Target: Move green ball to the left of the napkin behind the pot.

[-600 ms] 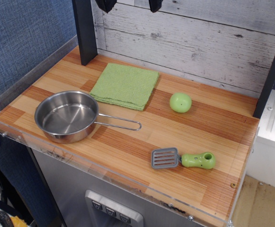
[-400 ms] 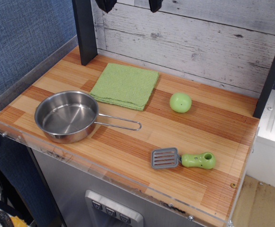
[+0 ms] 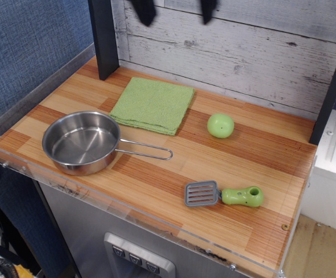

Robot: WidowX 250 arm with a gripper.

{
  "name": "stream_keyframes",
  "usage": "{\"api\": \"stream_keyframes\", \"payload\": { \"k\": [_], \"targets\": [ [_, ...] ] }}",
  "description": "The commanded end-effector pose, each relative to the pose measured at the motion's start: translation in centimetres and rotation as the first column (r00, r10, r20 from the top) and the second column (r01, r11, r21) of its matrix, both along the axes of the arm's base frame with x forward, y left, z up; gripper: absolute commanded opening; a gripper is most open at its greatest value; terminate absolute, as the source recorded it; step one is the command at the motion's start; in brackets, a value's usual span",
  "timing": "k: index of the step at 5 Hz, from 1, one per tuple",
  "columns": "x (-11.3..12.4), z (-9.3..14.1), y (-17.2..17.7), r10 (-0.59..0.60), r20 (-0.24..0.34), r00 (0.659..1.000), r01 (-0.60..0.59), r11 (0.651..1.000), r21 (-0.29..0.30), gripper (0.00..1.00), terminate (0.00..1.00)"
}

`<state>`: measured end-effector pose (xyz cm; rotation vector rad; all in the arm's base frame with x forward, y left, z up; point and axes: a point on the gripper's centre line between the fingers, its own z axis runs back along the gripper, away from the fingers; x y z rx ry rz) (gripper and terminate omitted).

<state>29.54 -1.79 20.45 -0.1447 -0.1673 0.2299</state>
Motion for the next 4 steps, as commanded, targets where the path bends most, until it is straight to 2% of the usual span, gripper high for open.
{"api": "stream_keyframes", "payload": {
  "k": [1, 2, 4],
  "targets": [
    [3.6, 0.3, -2.3, 0.015, 0.074, 0.997, -0.015, 1.000, -0.004, 1.00, 0.00],
    [4.2, -1.6, -3.1, 0.055, 0.066, 0.996, -0.055, 0.998, 0.006, 1.00, 0.00],
    [6.1, -5.3, -3.9, 0.039, 0.036, 0.999, -0.042, 0.994, 0.096, 1.00, 0.00]
  ]
}}
